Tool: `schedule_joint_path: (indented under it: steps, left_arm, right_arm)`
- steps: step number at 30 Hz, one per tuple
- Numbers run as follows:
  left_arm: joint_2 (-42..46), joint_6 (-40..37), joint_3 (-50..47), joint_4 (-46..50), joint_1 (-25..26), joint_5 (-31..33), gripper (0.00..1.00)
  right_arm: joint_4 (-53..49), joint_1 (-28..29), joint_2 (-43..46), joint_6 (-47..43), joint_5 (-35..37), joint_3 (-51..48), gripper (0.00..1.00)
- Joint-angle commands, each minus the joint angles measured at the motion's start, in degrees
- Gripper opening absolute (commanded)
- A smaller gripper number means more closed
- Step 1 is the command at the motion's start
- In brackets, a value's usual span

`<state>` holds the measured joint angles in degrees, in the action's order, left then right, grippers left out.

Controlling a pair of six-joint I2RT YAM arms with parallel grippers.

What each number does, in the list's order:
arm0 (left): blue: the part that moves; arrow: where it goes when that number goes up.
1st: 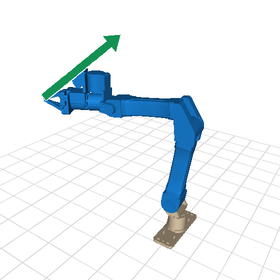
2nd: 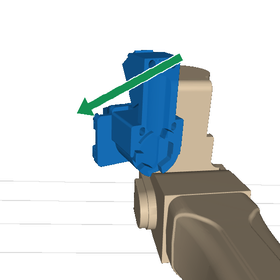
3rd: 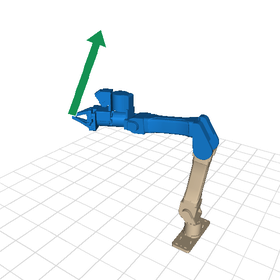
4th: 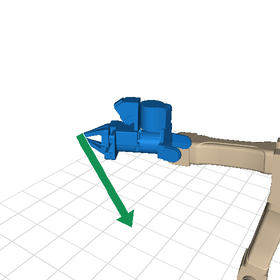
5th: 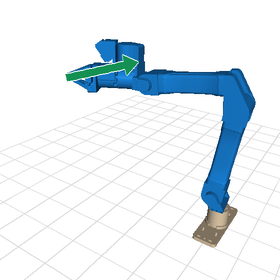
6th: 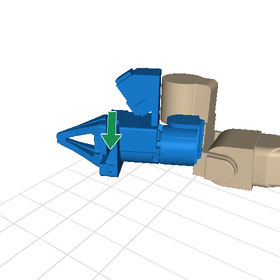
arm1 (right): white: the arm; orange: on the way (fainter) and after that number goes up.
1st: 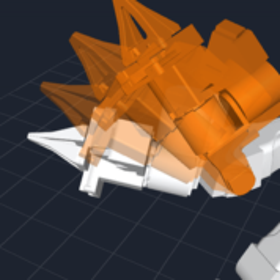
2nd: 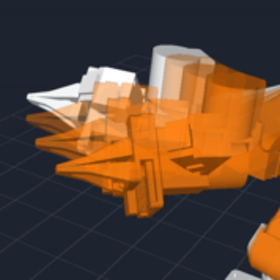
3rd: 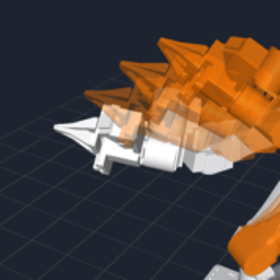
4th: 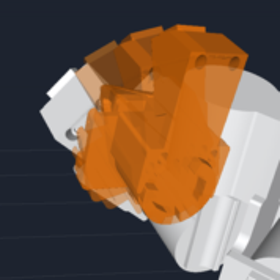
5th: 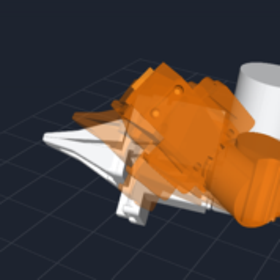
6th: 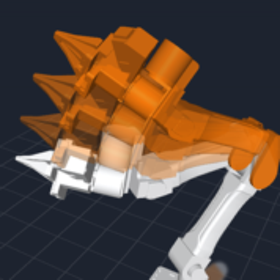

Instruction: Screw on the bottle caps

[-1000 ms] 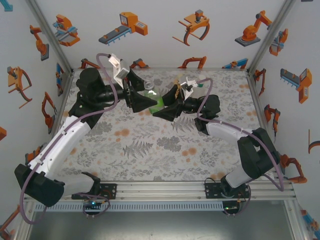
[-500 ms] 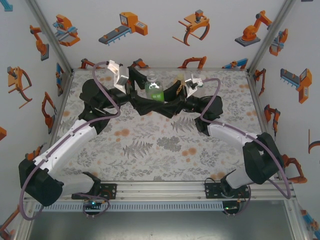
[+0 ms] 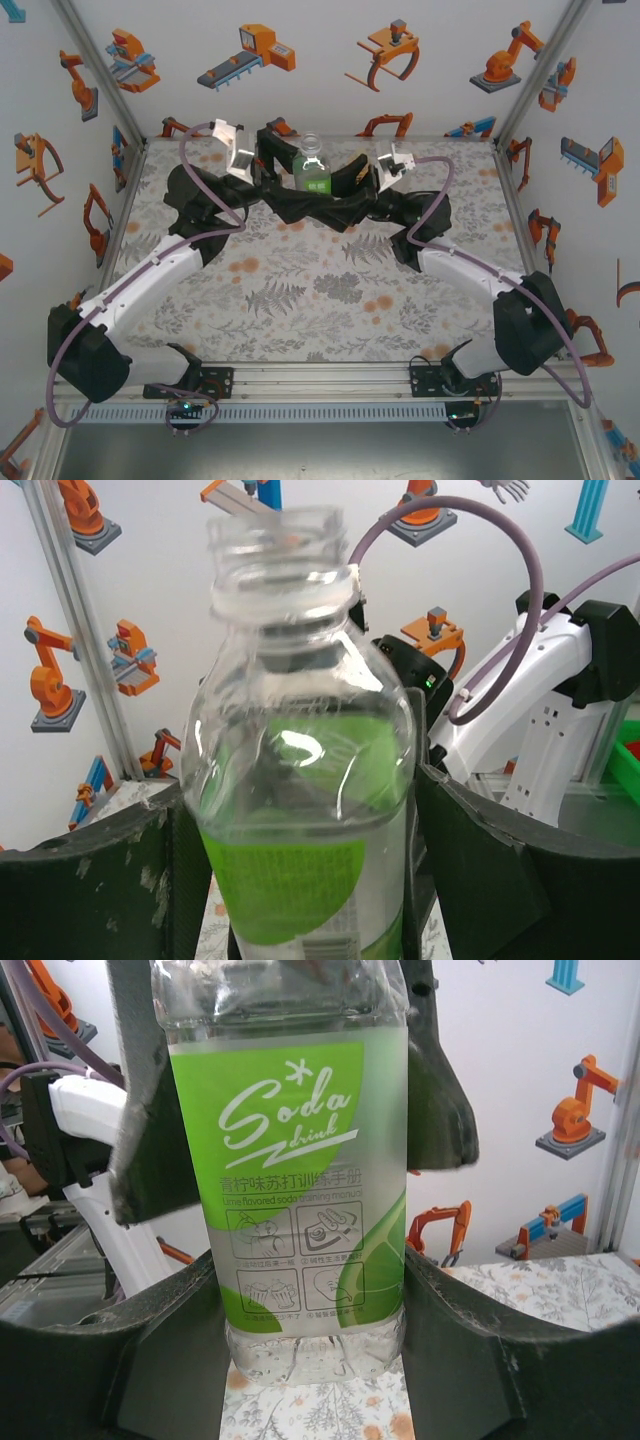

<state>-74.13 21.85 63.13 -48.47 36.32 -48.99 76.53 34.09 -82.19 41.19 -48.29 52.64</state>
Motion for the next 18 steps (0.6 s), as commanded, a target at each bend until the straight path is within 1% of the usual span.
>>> schedule_joint_path:
  steps: [1, 6, 10, 15, 18]
  left_arm:
    - [-1.0, 1.2, 0.8, -1.7, 0.6, 0.0, 0.68]
    - [-1.6, 1.4, 1.7, -1.8, 1.0, 0.0, 0.66]
    - [-1.8, 1.8, 2.2, -1.9, 1.3, 0.1, 0.66]
    - [-2.5, 2.4, 2.9, -2.0, 1.9, 0.2, 0.66]
    - [-2.8, 2.6, 2.9, -2.5, 2.2, 0.1, 0.62]
  right_arm:
    - [2.7, 0.7, 2.1, 0.1, 0.7, 1.9, 0.21]
    - [2.7, 0.8, 1.9, -0.3, 0.4, 1.3, 0.20]
    - [2.4, 0.8, 1.9, -2.2, 0.9, 0.1, 0.18]
    - [2.1, 0.8, 1.6, -2.7, 1.9, 0.0, 0.17]
    - [2.0, 0.8, 1.6, -3.1, 2.0, 0.0, 0.17]
